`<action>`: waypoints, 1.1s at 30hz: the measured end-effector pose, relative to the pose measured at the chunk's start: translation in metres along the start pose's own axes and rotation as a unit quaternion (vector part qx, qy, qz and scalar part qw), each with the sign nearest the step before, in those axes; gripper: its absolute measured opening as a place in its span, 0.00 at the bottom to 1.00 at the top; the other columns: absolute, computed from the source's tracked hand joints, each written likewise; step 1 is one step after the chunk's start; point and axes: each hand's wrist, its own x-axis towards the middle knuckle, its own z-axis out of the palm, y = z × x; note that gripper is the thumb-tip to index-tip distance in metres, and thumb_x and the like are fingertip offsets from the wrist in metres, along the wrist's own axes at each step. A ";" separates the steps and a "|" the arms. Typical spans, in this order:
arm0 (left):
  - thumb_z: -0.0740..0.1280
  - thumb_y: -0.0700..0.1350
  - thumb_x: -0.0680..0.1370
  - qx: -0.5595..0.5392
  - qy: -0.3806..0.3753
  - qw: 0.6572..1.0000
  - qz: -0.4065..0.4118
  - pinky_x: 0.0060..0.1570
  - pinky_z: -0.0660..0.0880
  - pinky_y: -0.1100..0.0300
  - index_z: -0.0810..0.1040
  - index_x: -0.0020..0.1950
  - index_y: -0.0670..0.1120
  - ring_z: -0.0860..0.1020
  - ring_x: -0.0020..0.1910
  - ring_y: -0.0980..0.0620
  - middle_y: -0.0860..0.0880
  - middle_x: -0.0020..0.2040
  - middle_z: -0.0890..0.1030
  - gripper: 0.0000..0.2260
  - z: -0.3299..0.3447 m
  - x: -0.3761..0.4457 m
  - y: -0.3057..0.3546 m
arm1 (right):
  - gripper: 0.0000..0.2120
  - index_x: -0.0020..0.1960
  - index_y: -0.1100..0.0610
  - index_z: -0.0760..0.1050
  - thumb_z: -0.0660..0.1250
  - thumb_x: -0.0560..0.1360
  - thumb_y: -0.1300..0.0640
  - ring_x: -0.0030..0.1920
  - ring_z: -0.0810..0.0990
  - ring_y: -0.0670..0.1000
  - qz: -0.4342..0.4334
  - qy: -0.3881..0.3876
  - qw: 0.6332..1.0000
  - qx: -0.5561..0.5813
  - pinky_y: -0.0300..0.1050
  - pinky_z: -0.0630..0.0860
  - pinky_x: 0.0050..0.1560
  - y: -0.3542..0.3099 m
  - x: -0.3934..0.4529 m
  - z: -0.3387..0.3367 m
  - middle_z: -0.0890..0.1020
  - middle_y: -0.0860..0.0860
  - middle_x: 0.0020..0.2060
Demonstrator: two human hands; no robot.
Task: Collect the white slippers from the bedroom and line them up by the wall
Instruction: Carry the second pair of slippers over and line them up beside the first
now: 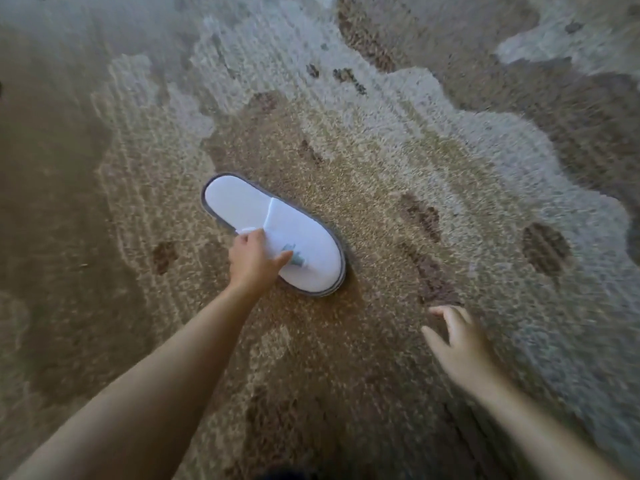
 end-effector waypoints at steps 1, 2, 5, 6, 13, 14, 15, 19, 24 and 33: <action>0.70 0.49 0.69 0.002 0.004 1.000 -0.011 0.63 0.64 0.48 0.66 0.63 0.39 0.65 0.64 0.37 0.35 0.65 0.67 0.28 0.002 0.001 -0.001 | 0.17 0.60 0.63 0.70 0.63 0.73 0.58 0.65 0.66 0.57 -0.006 -0.019 0.999 -0.037 0.48 0.62 0.66 0.005 0.000 0.003 0.70 0.60 0.64; 0.71 0.49 0.68 0.004 0.006 1.000 -0.022 0.62 0.65 0.48 0.65 0.64 0.39 0.66 0.64 0.37 0.35 0.65 0.68 0.29 0.002 0.001 -0.002 | 0.19 0.62 0.61 0.68 0.62 0.73 0.56 0.68 0.63 0.56 -0.011 -0.039 0.996 -0.075 0.49 0.60 0.68 0.009 -0.002 0.004 0.67 0.58 0.67; 0.71 0.47 0.69 0.006 0.006 0.999 -0.042 0.55 0.70 0.48 0.66 0.62 0.37 0.72 0.58 0.37 0.35 0.59 0.74 0.27 0.000 -0.005 -0.001 | 0.24 0.67 0.56 0.62 0.62 0.74 0.52 0.72 0.53 0.53 -0.022 -0.078 0.987 -0.135 0.51 0.55 0.71 0.014 -0.010 0.005 0.57 0.52 0.73; 0.70 0.47 0.69 0.011 0.006 0.999 -0.043 0.53 0.71 0.48 0.68 0.61 0.38 0.73 0.56 0.37 0.35 0.57 0.76 0.25 0.000 -0.007 -0.001 | 0.25 0.68 0.55 0.61 0.62 0.73 0.51 0.73 0.51 0.52 -0.025 -0.081 0.986 -0.146 0.51 0.55 0.72 0.015 -0.012 0.006 0.54 0.50 0.74; 0.67 0.47 0.72 0.051 0.048 0.997 0.040 0.60 0.65 0.48 0.76 0.52 0.39 0.68 0.60 0.39 0.37 0.59 0.74 0.14 0.002 -0.016 0.007 | 0.29 0.70 0.52 0.55 0.62 0.73 0.50 0.74 0.47 0.51 -0.038 -0.062 0.987 -0.142 0.50 0.53 0.72 0.026 -0.014 0.015 0.50 0.48 0.75; 0.65 0.47 0.73 0.049 0.052 0.996 0.061 0.59 0.65 0.48 0.76 0.52 0.39 0.69 0.59 0.38 0.37 0.57 0.75 0.13 0.002 -0.021 0.012 | 0.29 0.70 0.52 0.55 0.62 0.73 0.50 0.73 0.49 0.51 -0.037 -0.065 0.988 -0.135 0.50 0.54 0.72 0.025 -0.014 0.013 0.51 0.48 0.75; 0.64 0.46 0.74 0.041 0.057 0.994 0.089 0.55 0.67 0.48 0.75 0.50 0.39 0.71 0.56 0.39 0.38 0.53 0.77 0.11 0.001 -0.029 0.018 | 0.29 0.70 0.52 0.55 0.62 0.73 0.51 0.73 0.50 0.51 -0.036 -0.069 0.989 -0.123 0.50 0.55 0.72 0.024 -0.014 0.010 0.52 0.49 0.74; 0.60 0.46 0.75 -0.026 0.030 0.982 0.187 0.31 0.66 0.55 0.67 0.41 0.46 0.72 0.35 0.48 0.53 0.32 0.71 0.06 0.015 -0.065 0.051 | 0.27 0.69 0.54 0.58 0.63 0.73 0.54 0.72 0.57 0.53 -0.022 -0.034 0.997 -0.066 0.51 0.61 0.70 0.032 -0.028 -0.018 0.58 0.52 0.72; 0.61 0.46 0.75 -0.082 -0.048 0.969 0.230 0.28 0.60 0.63 0.66 0.42 0.46 0.67 0.31 0.59 0.55 0.31 0.68 0.06 0.061 -0.105 0.107 | 0.25 0.66 0.61 0.64 0.66 0.71 0.58 0.69 0.63 0.59 0.116 0.147 0.982 -0.028 0.51 0.60 0.68 0.086 -0.071 -0.060 0.67 0.61 0.67; 0.60 0.46 0.76 -0.048 -0.210 0.933 0.287 0.35 0.60 0.61 0.69 0.56 0.40 0.69 0.38 0.49 0.48 0.40 0.72 0.13 0.153 -0.176 0.179 | 0.40 0.72 0.57 0.49 0.69 0.69 0.52 0.72 0.52 0.63 0.427 0.263 0.864 0.047 0.59 0.54 0.70 0.204 -0.145 -0.077 0.53 0.61 0.74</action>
